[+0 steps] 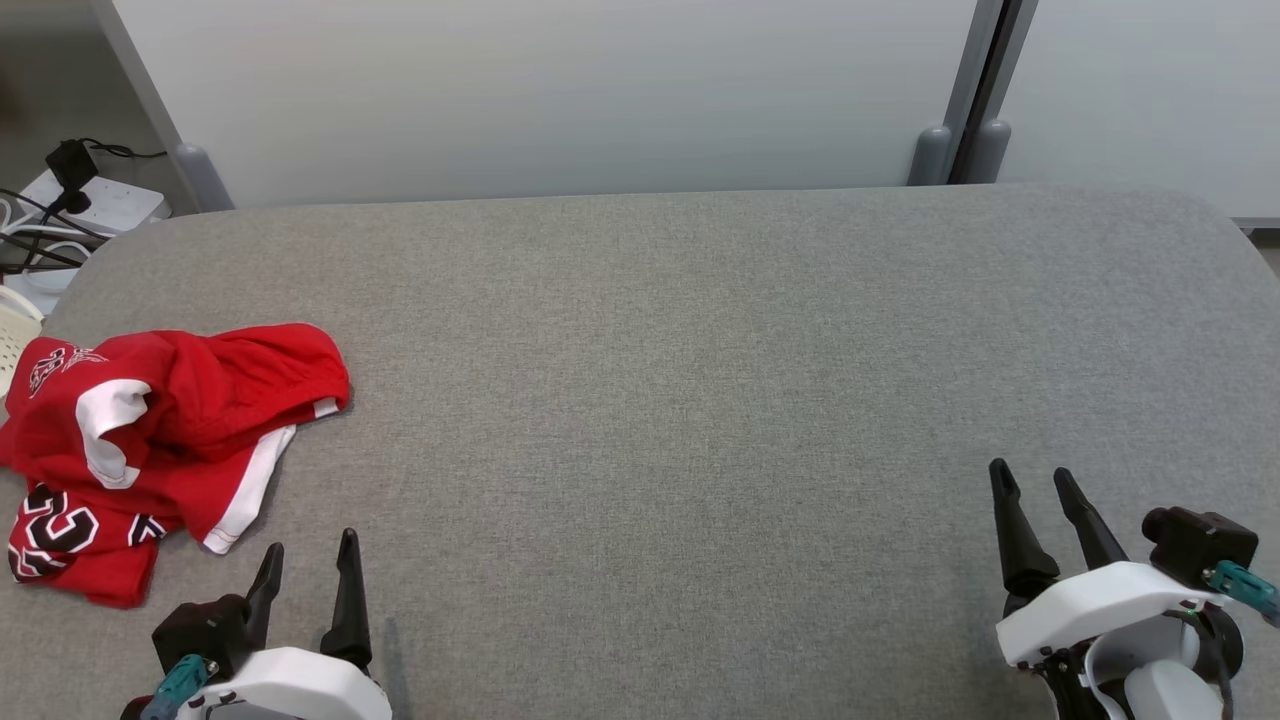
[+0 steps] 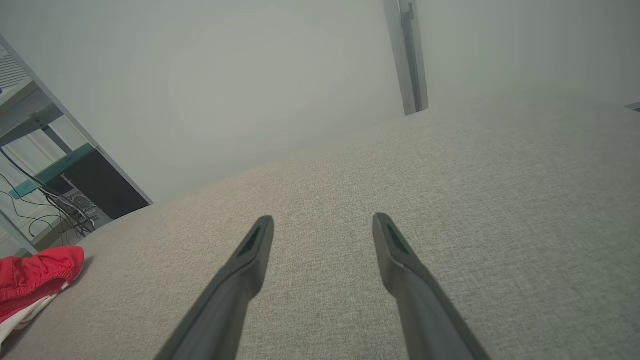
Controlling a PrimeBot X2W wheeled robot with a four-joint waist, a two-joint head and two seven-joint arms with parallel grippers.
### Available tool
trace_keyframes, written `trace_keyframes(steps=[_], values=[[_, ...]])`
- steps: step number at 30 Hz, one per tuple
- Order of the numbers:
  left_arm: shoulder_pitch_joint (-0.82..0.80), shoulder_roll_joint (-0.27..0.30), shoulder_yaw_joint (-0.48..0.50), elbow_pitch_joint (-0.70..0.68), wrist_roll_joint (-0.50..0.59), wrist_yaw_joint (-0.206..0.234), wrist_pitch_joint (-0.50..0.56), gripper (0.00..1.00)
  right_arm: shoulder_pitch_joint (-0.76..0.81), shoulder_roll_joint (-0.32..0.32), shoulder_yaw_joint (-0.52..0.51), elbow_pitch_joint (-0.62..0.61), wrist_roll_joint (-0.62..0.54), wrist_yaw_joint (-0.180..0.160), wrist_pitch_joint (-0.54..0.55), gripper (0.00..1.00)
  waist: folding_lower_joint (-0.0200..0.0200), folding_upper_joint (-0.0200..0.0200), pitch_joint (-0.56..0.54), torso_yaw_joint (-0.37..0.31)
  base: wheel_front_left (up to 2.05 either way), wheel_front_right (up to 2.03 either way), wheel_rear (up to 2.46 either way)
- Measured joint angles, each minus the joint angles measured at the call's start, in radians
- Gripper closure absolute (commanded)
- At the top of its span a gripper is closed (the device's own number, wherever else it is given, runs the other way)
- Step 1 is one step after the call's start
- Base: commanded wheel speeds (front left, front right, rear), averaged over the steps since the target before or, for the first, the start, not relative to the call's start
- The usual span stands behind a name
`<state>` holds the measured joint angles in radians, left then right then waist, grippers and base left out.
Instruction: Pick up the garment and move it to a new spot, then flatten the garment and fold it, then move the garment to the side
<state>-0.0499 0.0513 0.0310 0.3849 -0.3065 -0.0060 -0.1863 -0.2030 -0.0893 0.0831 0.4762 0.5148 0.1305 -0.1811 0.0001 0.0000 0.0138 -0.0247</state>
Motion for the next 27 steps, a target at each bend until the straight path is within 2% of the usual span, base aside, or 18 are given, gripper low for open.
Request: trace_keyframes(steps=[14, 22, 27], values=[[-0.011, 0.003, -0.003, -0.017, 0.167, 0.035, -0.041, 0.00, -0.036, -0.008, 0.029, 0.024, -0.153, 0.000, -0.040, 0.00, 0.0000, 0.0000, 0.010, -0.014, 0.00, 0.00, 0.00], [-0.015, 0.004, 0.008, -0.017, 0.269, 0.058, -0.062, 0.00, -0.036, -0.007, -0.007, 0.012, -0.265, 0.000, -0.062, 0.00, 0.0000, 0.0000, 0.012, -0.018, 0.00, 0.00, 0.00], [-0.015, 0.003, 0.023, -0.015, 0.272, 0.069, -0.062, 0.00, -0.035, 0.002, -0.045, 0.000, -0.285, 0.000, -0.067, 0.00, 0.0000, 0.0000, 0.012, -0.018, 0.00, 0.00, 0.00]])
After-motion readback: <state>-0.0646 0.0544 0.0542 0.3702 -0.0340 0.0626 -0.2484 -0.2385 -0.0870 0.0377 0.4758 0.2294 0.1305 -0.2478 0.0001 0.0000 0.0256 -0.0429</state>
